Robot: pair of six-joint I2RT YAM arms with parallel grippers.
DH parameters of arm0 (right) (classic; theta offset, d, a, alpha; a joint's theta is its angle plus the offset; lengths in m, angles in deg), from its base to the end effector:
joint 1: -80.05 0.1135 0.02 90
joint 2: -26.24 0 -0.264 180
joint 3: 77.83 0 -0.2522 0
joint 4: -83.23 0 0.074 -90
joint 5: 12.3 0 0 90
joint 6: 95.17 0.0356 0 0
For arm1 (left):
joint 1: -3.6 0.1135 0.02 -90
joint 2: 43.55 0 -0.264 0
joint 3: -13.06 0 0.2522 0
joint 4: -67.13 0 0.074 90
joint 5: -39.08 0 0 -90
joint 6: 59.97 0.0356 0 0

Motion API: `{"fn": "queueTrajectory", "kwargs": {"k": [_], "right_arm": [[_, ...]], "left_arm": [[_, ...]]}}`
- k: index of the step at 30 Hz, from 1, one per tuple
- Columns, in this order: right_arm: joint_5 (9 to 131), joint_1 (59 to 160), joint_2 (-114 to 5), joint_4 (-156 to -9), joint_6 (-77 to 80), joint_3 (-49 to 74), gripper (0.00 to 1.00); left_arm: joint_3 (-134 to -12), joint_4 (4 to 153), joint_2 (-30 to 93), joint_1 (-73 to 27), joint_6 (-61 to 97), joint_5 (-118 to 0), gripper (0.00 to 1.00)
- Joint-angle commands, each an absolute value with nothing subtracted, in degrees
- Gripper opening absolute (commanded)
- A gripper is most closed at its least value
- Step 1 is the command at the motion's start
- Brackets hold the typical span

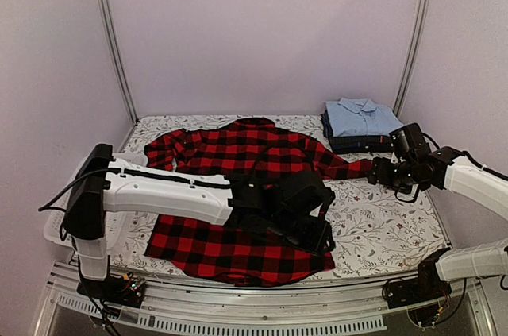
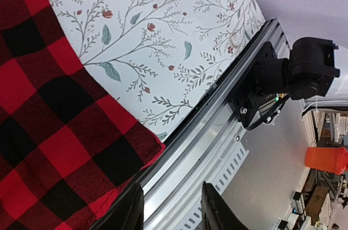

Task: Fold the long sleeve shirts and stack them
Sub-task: Flatten out the crumpled shirt at the center of the board, then pick up the sleeve from the corner of the board.

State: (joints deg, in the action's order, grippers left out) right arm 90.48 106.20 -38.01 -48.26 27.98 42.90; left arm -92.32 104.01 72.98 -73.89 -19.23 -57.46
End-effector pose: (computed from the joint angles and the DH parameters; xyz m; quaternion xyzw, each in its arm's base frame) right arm 0.2021 0.0904 0.2420 0.0924 0.9399 0.0621 0.3228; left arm 0.0954 -0.4485 0.2196 0.2471 0.8990 -0.3435 0.1126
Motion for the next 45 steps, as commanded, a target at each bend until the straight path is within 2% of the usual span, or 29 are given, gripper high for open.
{"fn": "queueTrajectory", "kwargs": {"k": [1, 10, 15, 28, 39, 42, 45], "right_arm": [[87.3, 96.4, -36.6, -54.7, 26.7, 45.5, 0.80], [78.4, 78.0, -39.9, -64.2, 26.7, 48.7, 0.75], [72.2, 71.8, -44.6, -70.2, 27.7, 51.9, 0.68], [70.8, 70.6, -60.5, -82.0, 33.2, 52.9, 0.56], [75.3, 70.3, -65.9, -84.2, 35.0, 51.2, 0.50], [75.8, 70.2, -67.6, -84.2, 34.9, 50.1, 0.40], [75.8, 70.2, -68.6, -84.3, 34.5, 49.3, 0.25]], "left_arm": [[-87.5, 104.0, 66.6, -71.2, -18.5, -55.9, 0.36], [-77.3, 103.5, 56.8, -66.6, -17.6, -54.9, 0.37], [-73.0, 103.4, 51.3, -63.9, -17.0, -55.1, 0.38], [-70.4, 106.9, 45.8, -57.6, -12.5, -57.7, 0.38], [-68.6, 107.1, 42.5, -54.2, -10.6, -59.0, 0.37], [-68.3, 106.9, 42.0, -53.5, -10.3, -59.3, 0.37], [-68.0, 106.8, 41.8, -53.0, -10.2, -59.5, 0.37]]}}
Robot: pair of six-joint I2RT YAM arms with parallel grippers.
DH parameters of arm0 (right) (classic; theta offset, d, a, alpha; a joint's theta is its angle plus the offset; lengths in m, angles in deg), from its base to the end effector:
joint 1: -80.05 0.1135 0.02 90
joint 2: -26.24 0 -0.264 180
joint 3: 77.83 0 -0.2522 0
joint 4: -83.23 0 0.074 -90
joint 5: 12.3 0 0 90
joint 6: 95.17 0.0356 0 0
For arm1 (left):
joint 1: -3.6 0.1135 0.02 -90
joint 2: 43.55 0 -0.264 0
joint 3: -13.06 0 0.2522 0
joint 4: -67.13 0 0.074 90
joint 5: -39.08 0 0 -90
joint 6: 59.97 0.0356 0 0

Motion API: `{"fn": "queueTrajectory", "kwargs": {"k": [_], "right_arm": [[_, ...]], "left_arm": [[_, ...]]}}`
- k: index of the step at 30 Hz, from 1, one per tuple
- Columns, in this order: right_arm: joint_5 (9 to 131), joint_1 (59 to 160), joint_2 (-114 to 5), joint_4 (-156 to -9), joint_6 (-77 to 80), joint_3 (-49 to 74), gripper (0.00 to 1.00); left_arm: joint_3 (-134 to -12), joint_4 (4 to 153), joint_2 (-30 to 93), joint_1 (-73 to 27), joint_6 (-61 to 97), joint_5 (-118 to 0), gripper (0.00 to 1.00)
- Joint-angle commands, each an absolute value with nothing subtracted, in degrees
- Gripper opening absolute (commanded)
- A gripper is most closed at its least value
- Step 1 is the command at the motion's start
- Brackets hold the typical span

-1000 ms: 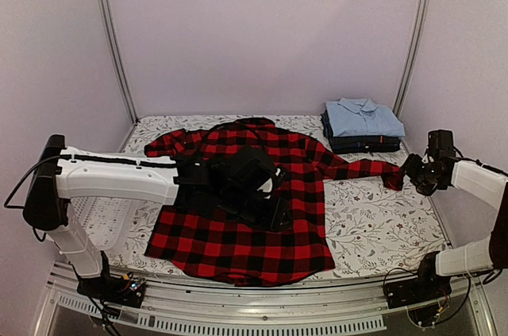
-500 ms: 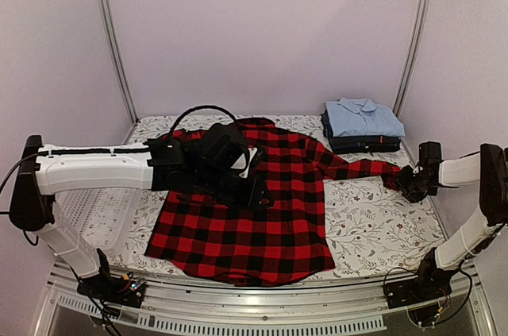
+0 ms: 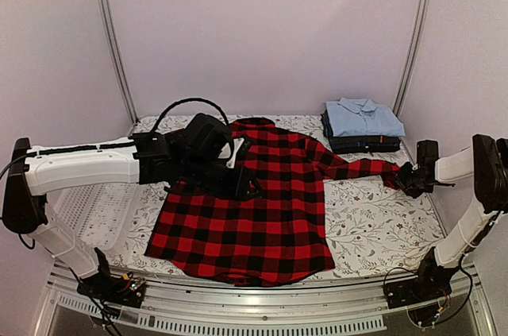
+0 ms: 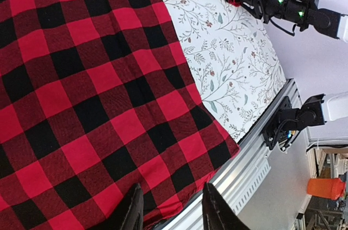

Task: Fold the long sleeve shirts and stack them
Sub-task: Pick up the sleeve from the corner of the board, then place the sleeve at the center of the board.

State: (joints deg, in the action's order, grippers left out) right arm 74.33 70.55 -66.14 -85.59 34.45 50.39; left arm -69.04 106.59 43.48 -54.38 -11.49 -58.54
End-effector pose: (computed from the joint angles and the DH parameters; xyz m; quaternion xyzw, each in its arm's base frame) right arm 0.2866 -0.0458 0.1271 0.3838 0.8630 0.1119 0.3088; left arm 0.1740 -0.2871 0.2790 0.1572 0.9066 -0.3347 0.2031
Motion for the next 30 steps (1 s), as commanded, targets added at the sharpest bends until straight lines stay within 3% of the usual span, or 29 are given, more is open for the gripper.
{"fn": "queueTrajectory", "kwargs": {"k": [1, 4, 12, 18, 24, 30], "right_arm": [[75.7, 70.2, -68.5, -84.3, 34.2, 49.1, 0.18], [76.0, 70.3, -66.8, -83.1, 32.6, 47.8, 0.00], [83.7, 76.1, -52.8, -77.9, 23.6, 41.9, 0.00], [84.7, 89.6, -47.4, -78.2, 16.8, 37.2, 0.00], [85.8, 108.4, -50.8, -79.9, 10.8, 32.7, 0.00], [86.2, 123.8, -62.2, -79.6, 8.0, 28.6, 0.00]], "left_arm": [[-68.0, 106.8, 41.7, -52.8, -10.2, -59.5, 0.37], [-67.7, 106.9, 41.3, -52.0, -10.4, -60.0, 0.38], [-64.7, 104.6, 38.0, -45.8, -10.7, -64.5, 0.40], [-64.1, 103.8, 38.2, -40.4, -8.2, -68.5, 0.40], [-64.2, 101.3, 40.0, -35.3, -6.2, -72.8, 0.41], [-64.2, 97.6, 43.8, -32.4, -4.5, -75.4, 0.43]]}}
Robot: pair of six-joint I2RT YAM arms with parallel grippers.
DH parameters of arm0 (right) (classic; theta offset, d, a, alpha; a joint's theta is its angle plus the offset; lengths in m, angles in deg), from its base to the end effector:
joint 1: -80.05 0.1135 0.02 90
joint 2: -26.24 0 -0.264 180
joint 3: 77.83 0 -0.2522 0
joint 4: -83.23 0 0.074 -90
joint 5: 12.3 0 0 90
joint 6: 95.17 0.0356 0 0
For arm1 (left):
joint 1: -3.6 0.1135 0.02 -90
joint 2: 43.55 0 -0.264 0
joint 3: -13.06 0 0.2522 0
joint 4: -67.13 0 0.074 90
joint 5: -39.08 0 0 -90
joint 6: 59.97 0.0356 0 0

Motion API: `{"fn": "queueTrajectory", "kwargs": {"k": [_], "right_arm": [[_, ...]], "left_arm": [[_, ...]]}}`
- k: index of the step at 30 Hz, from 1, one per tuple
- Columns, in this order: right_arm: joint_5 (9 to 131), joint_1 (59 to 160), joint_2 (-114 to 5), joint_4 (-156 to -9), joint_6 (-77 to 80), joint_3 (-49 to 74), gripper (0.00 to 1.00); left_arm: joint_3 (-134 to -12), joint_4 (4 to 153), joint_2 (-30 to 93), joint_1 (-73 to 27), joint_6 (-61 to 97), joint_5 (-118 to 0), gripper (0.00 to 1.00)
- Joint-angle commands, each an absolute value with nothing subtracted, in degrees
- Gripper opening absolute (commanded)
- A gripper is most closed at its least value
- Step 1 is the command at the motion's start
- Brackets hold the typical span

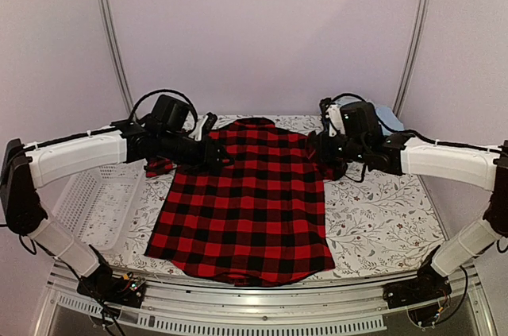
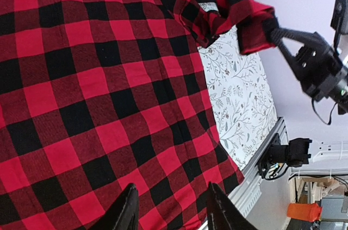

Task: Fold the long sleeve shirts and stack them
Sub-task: Place the sleeve at the center of the board.

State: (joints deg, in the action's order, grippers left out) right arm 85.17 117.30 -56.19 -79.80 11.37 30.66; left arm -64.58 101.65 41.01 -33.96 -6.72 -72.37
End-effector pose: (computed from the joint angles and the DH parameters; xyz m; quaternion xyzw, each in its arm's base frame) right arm 0.2651 0.1957 0.2763 -0.1206 0.8470 0.1831 0.4843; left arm 0.2502 -0.2088 0.2750 0.0829 0.8951 -0.3792 0.2195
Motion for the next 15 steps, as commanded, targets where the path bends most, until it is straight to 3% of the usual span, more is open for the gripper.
{"fn": "queueTrajectory", "kwargs": {"k": [1, 4, 7, 12, 15], "right_arm": [[84.9, 125.0, -63.7, -79.7, 8.7, 28.2, 0.00], [82.0, 127.3, -68.2, -80.4, 9.6, 27.5, 0.04], [82.3, 127.8, -69.7, -79.7, 9.6, 27.1, 0.34], [85.9, 127.7, -65.1, -78.5, 9.7, 28.6, 0.64], [88.0, 127.2, -62.3, -78.3, 10.2, 30.2, 0.72]], "left_arm": [[-64.1, 96.7, 45.0, -32.4, -4.6, -75.7, 0.44], [-64.3, 93.5, 48.5, -32.4, -6.1, -78.3, 0.45], [-64.5, 90.1, 51.7, -32.9, -7.3, -79.6, 0.48], [-67.2, 88.7, 56.9, -34.9, -7.5, -78.8, 0.53], [-71.1, 91.1, 60.8, -36.8, -6.8, -75.5, 0.54]]}}
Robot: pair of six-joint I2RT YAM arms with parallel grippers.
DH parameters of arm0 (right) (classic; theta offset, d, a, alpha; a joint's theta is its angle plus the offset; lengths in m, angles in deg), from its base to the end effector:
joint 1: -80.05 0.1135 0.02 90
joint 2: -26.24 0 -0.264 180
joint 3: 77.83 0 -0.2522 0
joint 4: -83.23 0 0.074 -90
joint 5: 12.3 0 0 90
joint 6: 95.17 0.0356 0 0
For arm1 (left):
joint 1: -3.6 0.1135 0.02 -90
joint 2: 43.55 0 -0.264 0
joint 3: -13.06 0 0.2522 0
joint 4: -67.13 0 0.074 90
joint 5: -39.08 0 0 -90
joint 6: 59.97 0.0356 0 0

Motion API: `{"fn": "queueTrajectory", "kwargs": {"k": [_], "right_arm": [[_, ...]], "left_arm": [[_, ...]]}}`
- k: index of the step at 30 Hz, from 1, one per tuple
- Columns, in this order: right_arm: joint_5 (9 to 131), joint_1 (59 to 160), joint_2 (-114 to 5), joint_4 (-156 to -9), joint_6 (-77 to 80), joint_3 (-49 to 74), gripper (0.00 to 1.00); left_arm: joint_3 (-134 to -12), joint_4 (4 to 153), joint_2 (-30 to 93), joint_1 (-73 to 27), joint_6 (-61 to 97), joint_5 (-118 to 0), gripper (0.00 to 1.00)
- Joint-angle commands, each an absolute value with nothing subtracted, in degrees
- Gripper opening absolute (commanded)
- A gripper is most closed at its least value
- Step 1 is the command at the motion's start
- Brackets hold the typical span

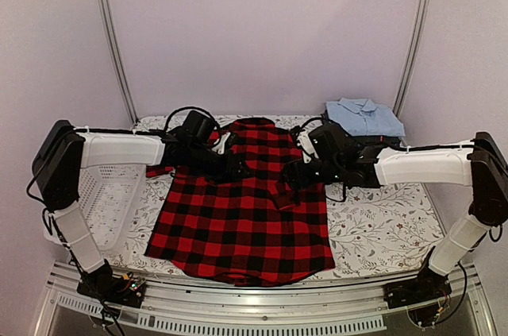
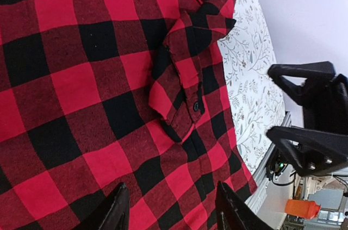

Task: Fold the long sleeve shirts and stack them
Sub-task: Place the sleeve at the center of the board, then pick up the sleeve from the center of the board.

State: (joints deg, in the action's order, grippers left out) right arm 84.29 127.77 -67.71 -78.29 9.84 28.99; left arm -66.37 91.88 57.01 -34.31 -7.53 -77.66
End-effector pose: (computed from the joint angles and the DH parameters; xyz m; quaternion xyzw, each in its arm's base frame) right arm 0.2443 0.2626 0.2182 -0.2304 0.8725 0.1783 0.3923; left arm 0.2878 -0.2444 0.2062 0.0896 0.9014 -0.3931 0.1578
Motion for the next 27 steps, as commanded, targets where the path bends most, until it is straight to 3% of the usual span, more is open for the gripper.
{"fn": "queueTrajectory", "kwargs": {"k": [1, 16, 20, 27], "right_arm": [[88.8, 126.8, -61.0, -78.3, 10.7, 30.9, 0.72], [93.7, 120.1, -46.5, -77.1, 21.9, 40.5, 0.85], [93.5, 120.0, -45.8, -75.3, 22.7, 39.4, 0.90], [95.3, 119.8, -45.6, -74.0, 22.9, 39.6, 0.99]], "left_arm": [[-72.4, 91.6, 62.1, -37.4, -6.5, -74.9, 0.54], [-108.6, 116.2, 89.2, -52.2, -2.6, -47.9, 0.55], [-114.3, 120.7, 93.7, -53.6, -1.9, -42.0, 0.58], [-116.0, 120.8, 95.9, -54.4, 0.6, -43.4, 0.62]]}}
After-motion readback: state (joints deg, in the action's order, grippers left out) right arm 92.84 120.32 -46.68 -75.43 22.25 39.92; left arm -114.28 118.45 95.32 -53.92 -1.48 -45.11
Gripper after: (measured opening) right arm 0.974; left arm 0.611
